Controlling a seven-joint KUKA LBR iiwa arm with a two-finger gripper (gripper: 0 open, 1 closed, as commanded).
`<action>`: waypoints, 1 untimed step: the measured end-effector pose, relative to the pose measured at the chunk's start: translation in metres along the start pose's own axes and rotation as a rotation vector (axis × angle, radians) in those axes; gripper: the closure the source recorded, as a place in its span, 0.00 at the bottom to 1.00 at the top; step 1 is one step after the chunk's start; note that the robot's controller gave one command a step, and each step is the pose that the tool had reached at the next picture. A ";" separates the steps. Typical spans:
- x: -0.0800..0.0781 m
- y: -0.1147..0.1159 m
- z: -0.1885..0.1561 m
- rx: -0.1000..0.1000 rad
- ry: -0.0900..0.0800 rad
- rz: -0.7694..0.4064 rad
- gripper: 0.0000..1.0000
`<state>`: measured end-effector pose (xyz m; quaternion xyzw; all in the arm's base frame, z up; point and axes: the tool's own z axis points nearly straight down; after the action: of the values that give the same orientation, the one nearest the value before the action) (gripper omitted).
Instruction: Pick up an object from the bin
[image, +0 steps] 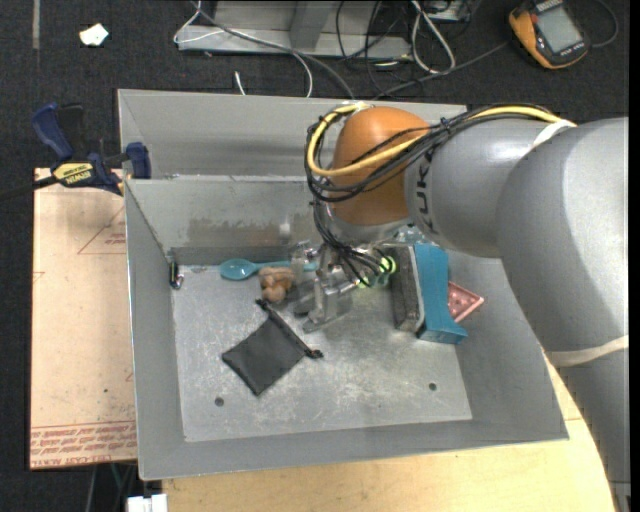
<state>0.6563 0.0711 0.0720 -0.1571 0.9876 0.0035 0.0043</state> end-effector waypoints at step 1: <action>0.000 0.000 0.000 0.000 0.000 -0.001 1.00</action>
Offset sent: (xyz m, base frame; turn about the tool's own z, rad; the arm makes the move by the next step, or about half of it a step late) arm -0.0395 -0.0115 0.1655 -0.1110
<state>0.6563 0.0712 0.0720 -0.1574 0.9875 0.0035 0.0044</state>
